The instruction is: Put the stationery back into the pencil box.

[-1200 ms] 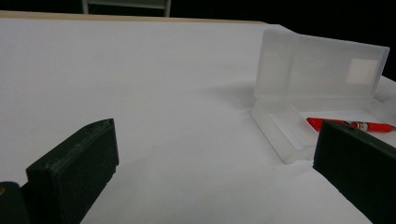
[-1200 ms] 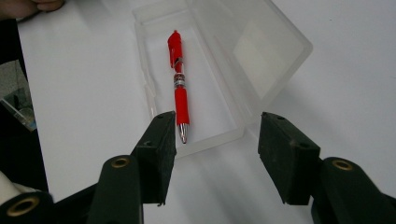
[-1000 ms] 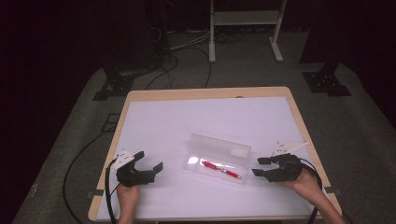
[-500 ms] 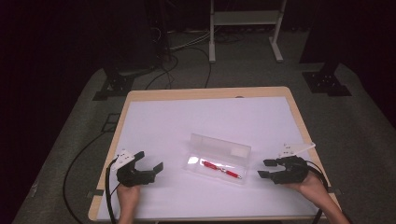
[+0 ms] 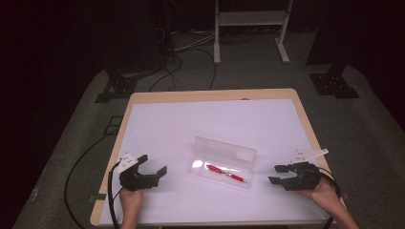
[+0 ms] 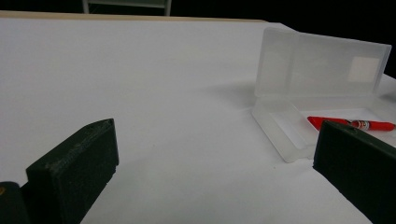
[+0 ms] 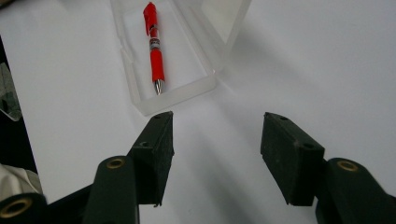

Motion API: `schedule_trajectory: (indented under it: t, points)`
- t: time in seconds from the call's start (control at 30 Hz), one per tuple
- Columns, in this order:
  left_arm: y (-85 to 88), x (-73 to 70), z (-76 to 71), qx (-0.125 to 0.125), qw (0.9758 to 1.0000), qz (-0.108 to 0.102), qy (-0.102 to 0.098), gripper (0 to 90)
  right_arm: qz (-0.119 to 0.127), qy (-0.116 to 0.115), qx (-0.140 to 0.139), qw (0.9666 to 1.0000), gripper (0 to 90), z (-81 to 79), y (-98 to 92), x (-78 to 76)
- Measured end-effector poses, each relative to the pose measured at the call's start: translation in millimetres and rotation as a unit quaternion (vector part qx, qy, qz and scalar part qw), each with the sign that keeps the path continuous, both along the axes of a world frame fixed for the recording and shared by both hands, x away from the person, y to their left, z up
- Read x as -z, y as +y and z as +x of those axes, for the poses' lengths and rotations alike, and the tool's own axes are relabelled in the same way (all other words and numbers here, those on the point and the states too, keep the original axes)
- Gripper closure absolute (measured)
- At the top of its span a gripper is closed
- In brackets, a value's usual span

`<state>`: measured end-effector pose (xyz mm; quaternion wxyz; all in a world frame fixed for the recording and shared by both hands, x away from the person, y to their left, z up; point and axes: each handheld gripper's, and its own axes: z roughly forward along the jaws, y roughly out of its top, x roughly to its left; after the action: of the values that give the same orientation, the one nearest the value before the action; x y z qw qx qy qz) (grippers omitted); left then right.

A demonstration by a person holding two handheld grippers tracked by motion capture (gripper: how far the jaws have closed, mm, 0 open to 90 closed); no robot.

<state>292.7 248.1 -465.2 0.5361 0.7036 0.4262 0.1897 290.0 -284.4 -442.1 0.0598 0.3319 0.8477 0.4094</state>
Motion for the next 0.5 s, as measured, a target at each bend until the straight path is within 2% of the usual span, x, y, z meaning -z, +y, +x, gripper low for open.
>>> schedule_trajectory:
  t: [0.5]
  points:
    - [-0.1,-0.1,-0.4,0.0,1.0,0.003,0.0,0.0,0.007,0.003,0.018,0.9998,42.5,-7.1,-15.2,6.4]
